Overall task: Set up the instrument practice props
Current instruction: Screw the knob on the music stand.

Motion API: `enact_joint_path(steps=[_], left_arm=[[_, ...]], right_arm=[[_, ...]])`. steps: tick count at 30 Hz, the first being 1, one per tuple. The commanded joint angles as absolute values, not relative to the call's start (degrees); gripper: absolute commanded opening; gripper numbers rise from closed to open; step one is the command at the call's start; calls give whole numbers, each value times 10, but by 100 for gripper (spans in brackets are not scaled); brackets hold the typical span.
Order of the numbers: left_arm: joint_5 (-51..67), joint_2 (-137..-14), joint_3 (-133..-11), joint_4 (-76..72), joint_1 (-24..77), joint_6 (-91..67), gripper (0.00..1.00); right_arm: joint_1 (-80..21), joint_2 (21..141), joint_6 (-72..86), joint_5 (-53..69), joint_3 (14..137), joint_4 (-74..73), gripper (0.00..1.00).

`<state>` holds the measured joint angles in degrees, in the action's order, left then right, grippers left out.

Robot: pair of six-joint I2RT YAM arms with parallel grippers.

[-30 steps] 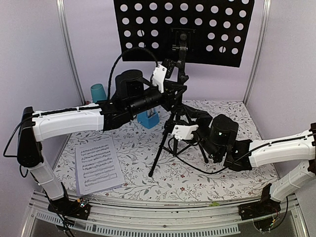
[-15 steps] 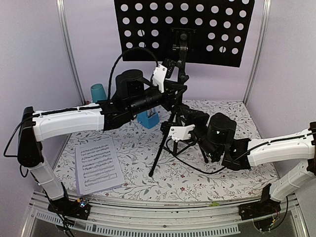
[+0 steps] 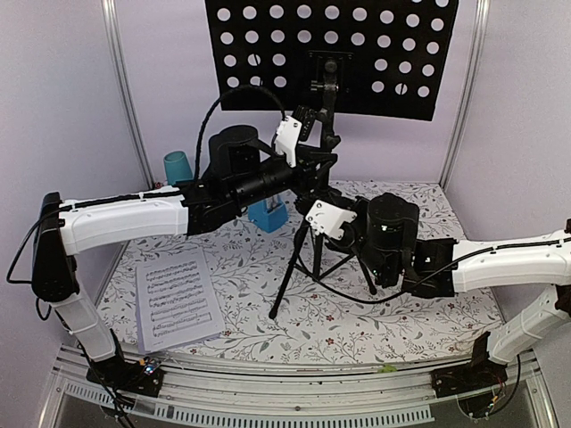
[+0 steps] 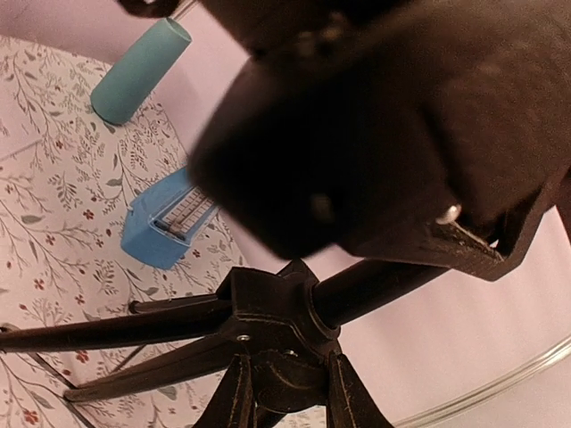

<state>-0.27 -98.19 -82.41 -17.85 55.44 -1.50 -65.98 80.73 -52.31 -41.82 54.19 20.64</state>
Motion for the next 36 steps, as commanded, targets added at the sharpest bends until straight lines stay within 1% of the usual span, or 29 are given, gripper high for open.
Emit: enact_joint_path(steps=[1,5,16,20,22,26,29,32,36], left_arm=[[7,-997,-820,-169,552,32,0],[7,-997,-817,-173,553,32,0],[9,-996,-816,-173,553,33,0],[9,-998,-816,-173,553,33,0],[11,-998,-816,-174,553,32,0],[14,-999,-816,-174,553,32,0],[16,-1000,-817,-174,553,32,0],[17,-1001,-816,-173,553,31,0],[17,-1004,-816,-176,553,28,0]], right_arm=[[-661,795,-269,-405,561,113,0],[-661,785,-100,-390,556,99,0],[-661,789,242,-388,551,84,0],[-660,782,370,-369,545,81,0],[-656,775,466,-346,533,84,0],[-641,750,611,-291,475,152,0],[-632,723,718,-271,425,211,0],[-626,702,778,-265,390,274,0],[-621,694,787,-259,405,281,0]])
